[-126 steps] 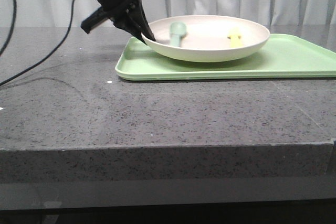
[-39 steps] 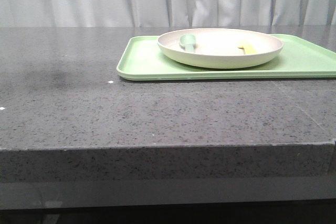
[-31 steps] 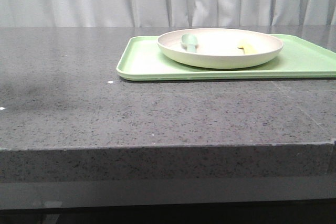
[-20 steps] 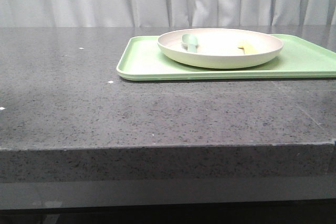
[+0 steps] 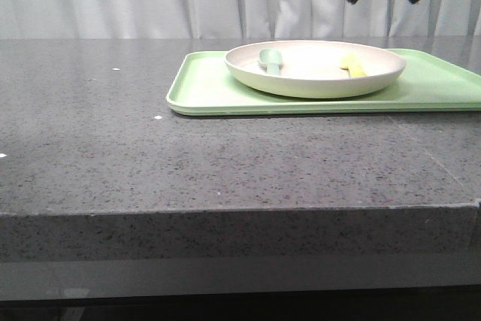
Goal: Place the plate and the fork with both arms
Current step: 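Lower the right gripper onto the yellow fork and close on it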
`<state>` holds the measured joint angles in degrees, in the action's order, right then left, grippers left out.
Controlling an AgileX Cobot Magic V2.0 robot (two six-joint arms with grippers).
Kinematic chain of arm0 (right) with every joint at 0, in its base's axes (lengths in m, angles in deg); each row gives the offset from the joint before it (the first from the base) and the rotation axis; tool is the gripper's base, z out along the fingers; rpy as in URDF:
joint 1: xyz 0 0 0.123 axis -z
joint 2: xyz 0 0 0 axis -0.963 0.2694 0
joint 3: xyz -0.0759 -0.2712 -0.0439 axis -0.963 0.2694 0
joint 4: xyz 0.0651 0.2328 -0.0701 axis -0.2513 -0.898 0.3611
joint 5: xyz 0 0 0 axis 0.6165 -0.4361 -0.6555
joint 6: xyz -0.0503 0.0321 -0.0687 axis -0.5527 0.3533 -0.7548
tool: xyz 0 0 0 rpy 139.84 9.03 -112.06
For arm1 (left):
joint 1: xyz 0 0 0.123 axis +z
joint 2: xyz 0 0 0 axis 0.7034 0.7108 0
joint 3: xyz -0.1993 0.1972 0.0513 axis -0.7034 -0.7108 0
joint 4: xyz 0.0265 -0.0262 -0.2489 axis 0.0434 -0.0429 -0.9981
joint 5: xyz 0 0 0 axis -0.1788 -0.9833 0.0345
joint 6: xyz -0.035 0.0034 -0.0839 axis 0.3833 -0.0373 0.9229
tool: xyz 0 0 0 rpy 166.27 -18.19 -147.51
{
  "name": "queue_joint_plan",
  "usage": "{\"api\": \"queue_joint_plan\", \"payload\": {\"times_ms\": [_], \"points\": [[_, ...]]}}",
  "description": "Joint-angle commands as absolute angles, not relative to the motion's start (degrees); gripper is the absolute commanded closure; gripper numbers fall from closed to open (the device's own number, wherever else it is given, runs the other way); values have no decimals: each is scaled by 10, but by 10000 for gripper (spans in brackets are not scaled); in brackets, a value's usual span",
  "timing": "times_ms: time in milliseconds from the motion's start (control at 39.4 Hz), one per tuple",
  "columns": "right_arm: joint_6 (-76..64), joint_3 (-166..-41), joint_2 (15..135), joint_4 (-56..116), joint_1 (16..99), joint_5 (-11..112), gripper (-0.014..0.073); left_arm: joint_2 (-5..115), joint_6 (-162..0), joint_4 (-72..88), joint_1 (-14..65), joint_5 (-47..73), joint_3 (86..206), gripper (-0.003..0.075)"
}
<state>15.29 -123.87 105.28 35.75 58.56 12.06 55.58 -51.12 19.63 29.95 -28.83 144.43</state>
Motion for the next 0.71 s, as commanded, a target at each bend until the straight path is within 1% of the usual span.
{"api": "queue_joint_plan", "payload": {"times_ms": [0, 229, 457, 686], "points": [[206, -1303, 1081, 417, 586, 120, 12, 546, -512, 189, 301, -261, 1459, 342], [248, -1398, 1173, 447, 586, 87, 12, 546, -512, 200, 301, -260, 1459, 342], [282, -1509, 1256, 447, 597, 20, 14, 546, -512, 200, 301, -259, 1459, 342], [298, -1586, 1317, 447, 606, -45, 14, 546, -512, 200, 301, -257, 1459, 342]]}}
